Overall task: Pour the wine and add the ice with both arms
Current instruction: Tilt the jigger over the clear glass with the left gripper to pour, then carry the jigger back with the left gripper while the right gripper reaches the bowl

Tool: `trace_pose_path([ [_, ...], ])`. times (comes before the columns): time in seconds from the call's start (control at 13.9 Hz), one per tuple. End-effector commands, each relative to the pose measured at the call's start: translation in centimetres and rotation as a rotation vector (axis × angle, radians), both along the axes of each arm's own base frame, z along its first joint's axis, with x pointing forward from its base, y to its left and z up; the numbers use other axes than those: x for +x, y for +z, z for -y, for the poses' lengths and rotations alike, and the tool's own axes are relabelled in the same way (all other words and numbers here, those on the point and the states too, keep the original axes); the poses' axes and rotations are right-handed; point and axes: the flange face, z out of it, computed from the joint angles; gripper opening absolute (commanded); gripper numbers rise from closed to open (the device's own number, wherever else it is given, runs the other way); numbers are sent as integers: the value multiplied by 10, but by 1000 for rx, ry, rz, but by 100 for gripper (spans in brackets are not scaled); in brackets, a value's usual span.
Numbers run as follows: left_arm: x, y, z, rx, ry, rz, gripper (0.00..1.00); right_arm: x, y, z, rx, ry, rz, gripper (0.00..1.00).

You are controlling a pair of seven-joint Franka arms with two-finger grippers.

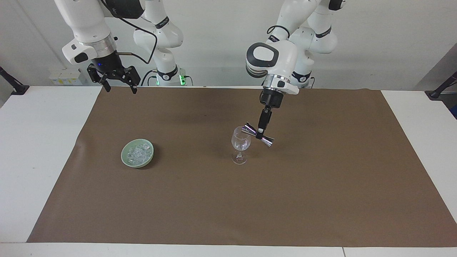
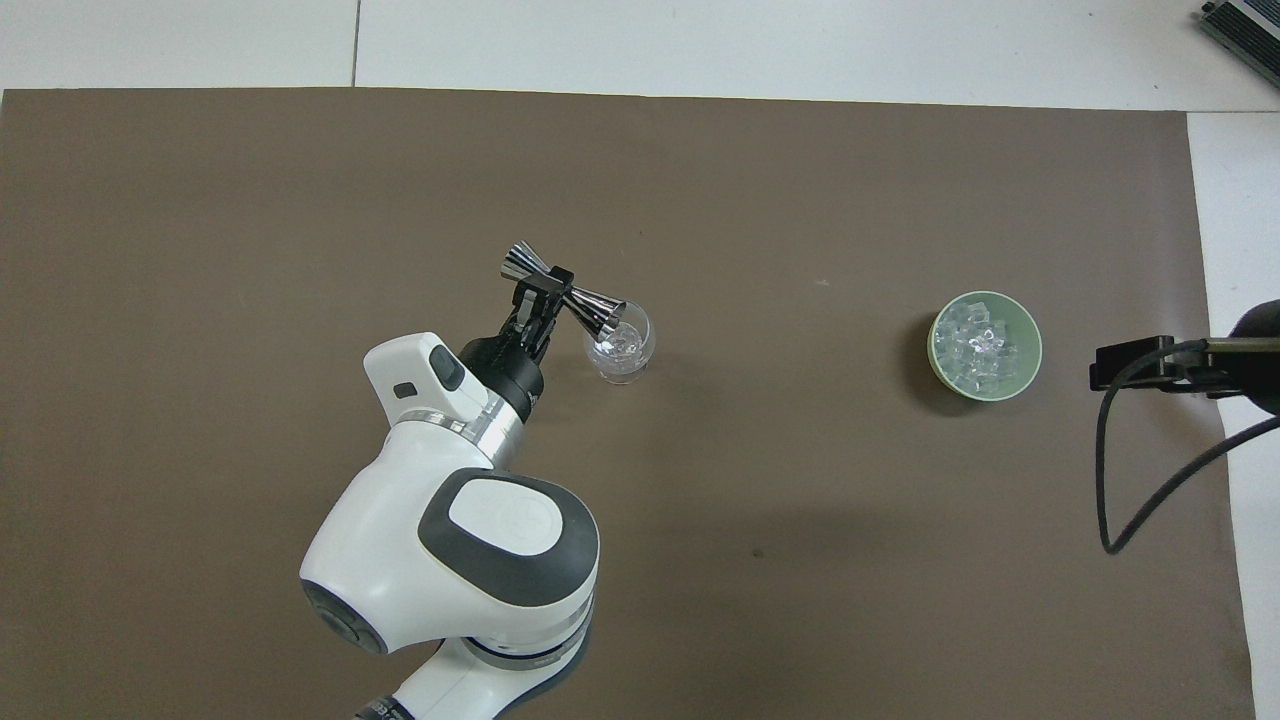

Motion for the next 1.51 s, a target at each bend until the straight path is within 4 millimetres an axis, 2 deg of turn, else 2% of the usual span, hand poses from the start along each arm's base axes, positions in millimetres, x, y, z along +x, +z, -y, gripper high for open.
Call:
trace_pose_path([
  [0.0,-2,9,3,39,-14,37,0,-2,-1,1,5,21,5,100],
  [0.43,-3,12,2,49,-21,48,0,-2,-1,1,5,21,5,100],
  [0.65,-3,28,-10,30,3,65,0,-2,-1,1,5,21,5,100],
  [0.93,8,42,-54,-36,122,47,0,-2,-1,1,5,21,5,100],
  [1.22,11,45,-134,-207,229,8,0,-2,-1,0,4,27,7,100],
  [1.43,-1,28,-203,-294,261,2,0,1,-6,-9,5,49,39,100],
])
